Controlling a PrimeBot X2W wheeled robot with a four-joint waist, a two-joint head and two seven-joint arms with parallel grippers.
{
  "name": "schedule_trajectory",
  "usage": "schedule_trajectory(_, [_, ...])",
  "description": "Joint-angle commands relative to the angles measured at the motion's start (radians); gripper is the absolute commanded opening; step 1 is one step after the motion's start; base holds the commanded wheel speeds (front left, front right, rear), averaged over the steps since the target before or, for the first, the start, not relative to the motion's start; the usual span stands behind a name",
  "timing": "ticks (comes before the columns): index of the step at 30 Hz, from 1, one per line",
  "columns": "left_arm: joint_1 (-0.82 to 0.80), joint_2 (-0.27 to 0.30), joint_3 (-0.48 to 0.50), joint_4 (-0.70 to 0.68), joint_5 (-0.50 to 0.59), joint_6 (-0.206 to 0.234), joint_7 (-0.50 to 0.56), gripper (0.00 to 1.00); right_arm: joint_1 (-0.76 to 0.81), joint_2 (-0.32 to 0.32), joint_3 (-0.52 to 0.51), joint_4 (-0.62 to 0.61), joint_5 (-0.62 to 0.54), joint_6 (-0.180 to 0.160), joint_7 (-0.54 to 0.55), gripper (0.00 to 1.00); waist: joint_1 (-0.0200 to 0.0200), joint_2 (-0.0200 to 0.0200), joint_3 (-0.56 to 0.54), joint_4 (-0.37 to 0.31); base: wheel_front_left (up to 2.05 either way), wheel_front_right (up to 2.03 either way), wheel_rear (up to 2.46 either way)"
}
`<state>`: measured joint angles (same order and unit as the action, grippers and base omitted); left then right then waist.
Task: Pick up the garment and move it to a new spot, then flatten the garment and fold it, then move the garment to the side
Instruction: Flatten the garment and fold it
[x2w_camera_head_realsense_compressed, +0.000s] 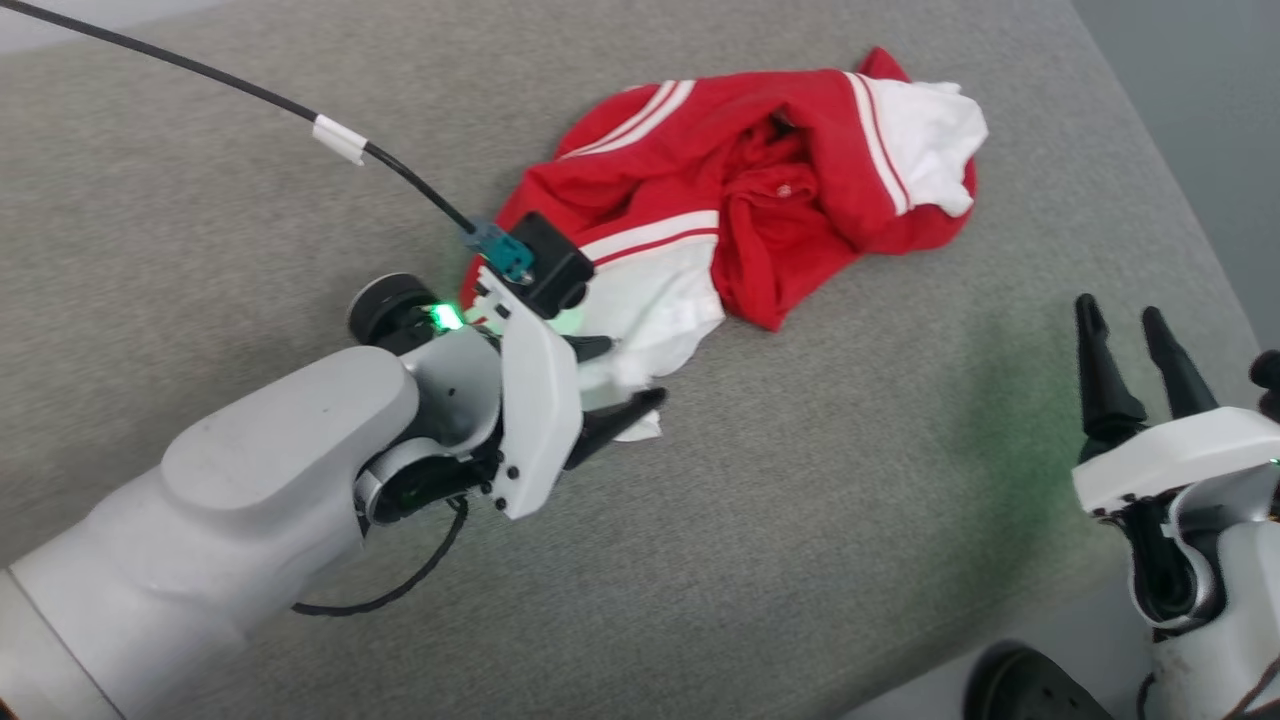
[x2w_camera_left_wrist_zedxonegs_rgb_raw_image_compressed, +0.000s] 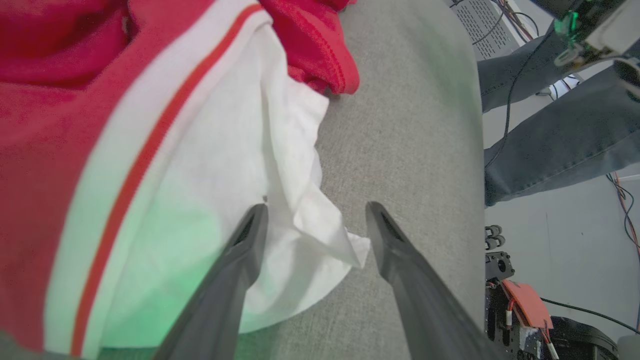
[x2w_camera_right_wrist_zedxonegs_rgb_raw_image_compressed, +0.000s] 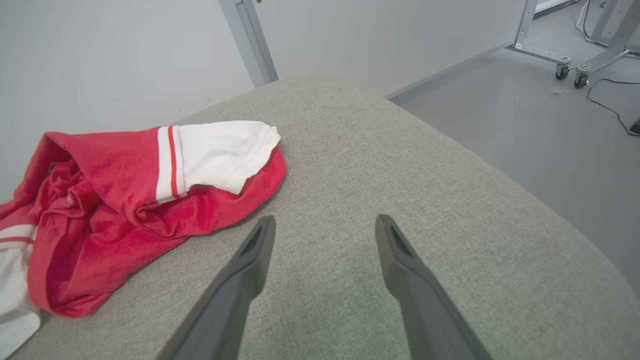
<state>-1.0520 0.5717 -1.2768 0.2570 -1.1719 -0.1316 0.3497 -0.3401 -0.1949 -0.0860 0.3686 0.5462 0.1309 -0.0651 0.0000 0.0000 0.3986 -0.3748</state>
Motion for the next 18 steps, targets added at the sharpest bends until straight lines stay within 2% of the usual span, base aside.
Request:
schedule_trajectory(1, [0.016, -0.005, -0.002, 0.030, 0.004, 0.002, -0.002, 1.00, -0.015, 0.011, 0.009, 0.001, -0.004, 0.000, -0.010, 1.00, 0.0000, 0.0000, 0.015, -0.025, 0.00, 0.00, 0.00])
schedule_trajectory(4, [0.040, -0.012, -0.004, 0.055, 0.015, 0.002, 0.016, 1.00, -0.012, 0.015, 0.013, 0.002, -0.003, 0.000, -0.016, 1.00, 0.0000, 0.0000, 0.017, -0.037, 0.00, 0.00, 0.00])
schedule_trajectory(6, [0.060, -0.009, -0.006, 0.055, 0.036, 0.002, 0.033, 0.44, -0.008, 0.015, 0.013, 0.000, -0.004, 0.000, -0.019, 1.00, 0.0000, 0.0000, 0.019, -0.039, 0.00, 0.00, 0.00])
schedule_trajectory(7, [0.069, -0.005, -0.008, 0.052, 0.035, 0.002, 0.036, 0.00, -0.007, 0.014, 0.012, -0.001, -0.005, 0.000, -0.020, 1.00, 0.0000, 0.0000, 0.019, -0.039, 0.00, 0.00, 0.00])
schedule_trajectory(13, [0.025, 0.053, -0.003, 0.021, 0.044, 0.002, -0.060, 0.00, -0.003, 0.007, -0.003, -0.008, -0.013, 0.000, -0.021, 1.00, 0.0000, 0.0000, 0.006, -0.006, 0.00, 0.00, 0.00])
schedule_trajectory(18, [-0.006, 0.203, -0.003, -0.024, 0.084, 0.002, -0.129, 0.00, 0.019, -0.003, -0.030, -0.019, -0.021, 0.000, -0.008, 1.00, 0.0000, 0.0000, -0.020, 0.053, 0.00, 0.00, 0.00])
